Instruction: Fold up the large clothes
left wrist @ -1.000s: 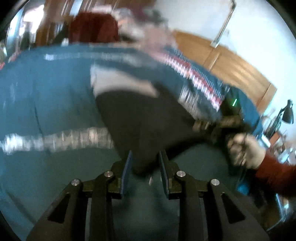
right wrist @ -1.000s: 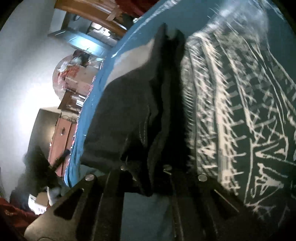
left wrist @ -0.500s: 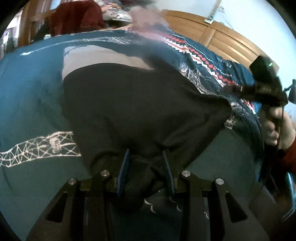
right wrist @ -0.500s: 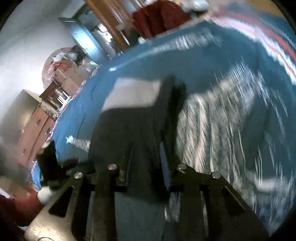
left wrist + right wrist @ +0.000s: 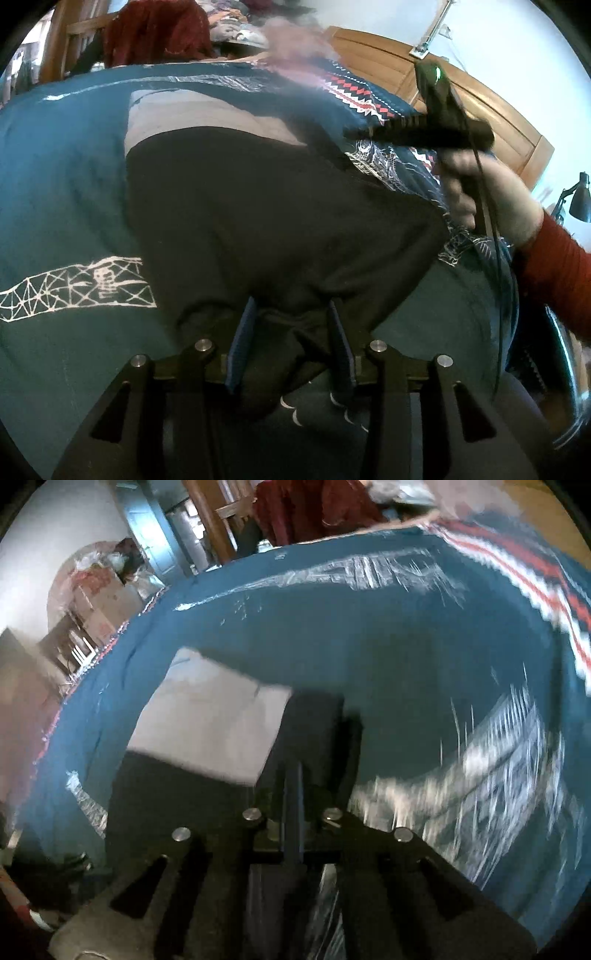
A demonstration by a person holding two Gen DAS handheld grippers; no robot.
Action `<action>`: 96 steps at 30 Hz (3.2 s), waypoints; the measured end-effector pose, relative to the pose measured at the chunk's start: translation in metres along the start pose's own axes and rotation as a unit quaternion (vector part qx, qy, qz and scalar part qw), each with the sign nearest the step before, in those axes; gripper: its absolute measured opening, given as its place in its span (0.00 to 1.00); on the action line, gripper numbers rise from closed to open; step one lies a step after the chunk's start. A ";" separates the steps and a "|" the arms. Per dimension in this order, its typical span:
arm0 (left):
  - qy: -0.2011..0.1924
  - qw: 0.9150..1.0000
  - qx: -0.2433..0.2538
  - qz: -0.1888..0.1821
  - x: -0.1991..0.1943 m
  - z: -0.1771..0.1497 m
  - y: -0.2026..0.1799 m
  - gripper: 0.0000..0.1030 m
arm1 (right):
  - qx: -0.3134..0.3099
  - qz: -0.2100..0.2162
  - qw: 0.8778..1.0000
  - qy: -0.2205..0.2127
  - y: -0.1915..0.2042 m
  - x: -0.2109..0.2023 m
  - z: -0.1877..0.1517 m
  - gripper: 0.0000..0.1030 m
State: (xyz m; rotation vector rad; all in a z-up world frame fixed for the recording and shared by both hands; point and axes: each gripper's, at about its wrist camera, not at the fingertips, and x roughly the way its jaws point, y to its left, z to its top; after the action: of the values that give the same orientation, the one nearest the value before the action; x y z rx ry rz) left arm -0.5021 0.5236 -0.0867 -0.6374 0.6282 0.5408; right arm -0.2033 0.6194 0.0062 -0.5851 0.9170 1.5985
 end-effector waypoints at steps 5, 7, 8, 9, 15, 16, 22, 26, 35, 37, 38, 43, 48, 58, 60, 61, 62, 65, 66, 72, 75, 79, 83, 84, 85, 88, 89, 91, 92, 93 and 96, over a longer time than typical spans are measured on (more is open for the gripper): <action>-0.002 1.000 0.002 0.002 -0.001 0.000 0.000 0.43 | -0.003 -0.006 0.991 0.133 -0.014 0.089 0.000 0.24; 0.000 1.000 0.000 0.001 -0.002 0.000 0.000 0.43 | -0.007 -0.029 0.994 0.105 -0.010 0.066 -0.002 0.24; 0.000 1.000 -0.003 0.001 -0.003 0.001 0.001 0.43 | -0.022 -0.042 0.996 0.079 -0.003 0.045 -0.007 0.24; 0.001 1.000 -0.006 0.000 -0.004 0.002 0.001 0.44 | -0.044 -0.046 0.997 0.043 0.008 0.015 -0.019 0.23; 0.006 1.000 -0.005 0.014 -0.002 0.004 -0.005 0.49 | -0.053 -0.029 0.998 -0.002 0.046 -0.054 -0.140 0.30; 0.007 1.000 -0.007 0.017 -0.002 0.004 -0.005 0.49 | -0.041 -0.022 0.999 0.023 0.045 -0.044 -0.152 0.34; 0.004 0.997 -0.009 0.071 -0.031 0.006 -0.017 0.53 | -0.001 -0.039 0.999 0.001 0.044 -0.059 -0.175 0.36; -0.013 0.988 -0.036 0.149 -0.078 -0.008 -0.003 0.75 | -0.029 -0.066 0.997 -0.028 0.071 -0.091 -0.192 0.59; 0.052 0.944 -0.096 0.312 -0.090 -0.066 0.045 0.94 | -0.008 -0.146 0.989 0.010 0.083 -0.081 -0.254 0.85; 0.044 0.941 -0.089 0.322 -0.083 -0.071 0.043 0.96 | -0.006 -0.152 0.988 0.016 0.085 -0.077 -0.260 0.93; 0.041 0.940 -0.091 0.325 -0.082 -0.071 0.041 0.98 | -0.008 -0.157 0.987 0.018 0.086 -0.074 -0.262 0.96; 0.019 0.937 -0.092 0.337 -0.076 -0.078 0.039 1.00 | 0.002 -0.154 0.988 0.028 0.083 -0.070 -0.265 1.00; 0.008 0.937 -0.092 0.338 -0.075 -0.080 0.040 1.00 | 0.004 -0.153 0.988 0.031 0.080 -0.067 -0.266 1.00; -0.005 0.936 -0.110 0.334 -0.075 -0.078 0.040 1.00 | 0.018 -0.153 0.988 0.031 0.075 -0.062 -0.268 1.00; -0.011 0.934 -0.113 0.340 -0.075 -0.078 0.039 1.00 | 0.016 -0.156 0.987 0.031 0.076 -0.062 -0.268 1.00; -0.012 0.932 -0.114 0.343 -0.074 -0.077 0.039 1.00 | 0.015 -0.157 0.987 0.032 0.076 -0.061 -0.268 1.00; -0.012 0.932 -0.115 0.344 -0.074 -0.077 0.039 1.00 | 0.014 -0.157 0.987 0.032 0.076 -0.061 -0.268 1.00; -0.007 0.933 -0.119 0.339 -0.072 -0.075 0.042 1.00 | 0.017 -0.152 0.988 0.033 0.074 -0.060 -0.268 1.00; 0.000 0.933 -0.117 0.339 -0.070 -0.074 0.042 1.00 | 0.018 -0.150 0.988 0.033 0.073 -0.060 -0.268 1.00; -0.008 0.934 -0.110 0.339 -0.068 -0.078 0.044 1.00 | 0.017 -0.147 0.988 0.033 0.071 -0.060 -0.267 1.00; -0.013 0.934 -0.108 0.341 -0.067 -0.079 0.045 1.00 | 0.017 -0.144 0.989 0.034 0.070 -0.059 -0.267 1.00; -0.021 0.933 -0.110 0.342 -0.067 -0.081 0.044 1.00 | 0.015 -0.144 0.989 0.034 0.071 -0.060 -0.268 1.00; -0.026 0.933 -0.110 0.341 -0.068 -0.082 0.045 1.00 | 0.014 -0.142 0.989 0.035 0.070 -0.060 -0.268 1.00; -0.027 0.933 -0.110 0.341 -0.068 -0.082 0.045 1.00 | 0.014 -0.142 0.989 0.035 0.070 -0.060 -0.268 1.00; -0.028 0.933 -0.110 0.342 -0.068 -0.082 0.045 1.00 | 0.014 -0.143 0.989 0.035 0.071 -0.060 -0.269 1.00; -0.029 0.933 -0.111 0.341 -0.068 -0.082 0.045 1.00 | 0.015 -0.142 0.989 0.034 0.071 -0.060 -0.269 1.00; -0.029 0.933 -0.111 0.341 -0.068 -0.083 0.044 1.00 | 0.015 -0.142 0.989 0.034 0.071 -0.060 -0.269 1.00; -0.030 0.933 -0.111 0.341 -0.068 -0.083 0.044 1.00 | 0.014 -0.142 0.989 0.035 0.070 -0.060 -0.268 1.00; -0.030 0.933 -0.111 0.341 -0.068 -0.083 0.044 1.00 | 0.014 -0.142 0.989 0.034 0.070 -0.060 -0.268 1.00; -0.030 0.933 -0.111 0.341 -0.068 -0.083 0.045 1.00 | 0.014 -0.142 0.989 0.035 0.070 -0.060 -0.268 1.00; -0.030 0.933 -0.111 0.341 -0.069 -0.083 0.045 1.00 | 0.014 -0.142 0.989 0.035 0.070 -0.060 -0.268 1.00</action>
State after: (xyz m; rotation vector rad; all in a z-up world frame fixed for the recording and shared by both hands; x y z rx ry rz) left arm -0.6079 0.4792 -0.1098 -0.6029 0.7334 1.2916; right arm -0.2852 0.3628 -0.0828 -0.7216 0.8637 1.3140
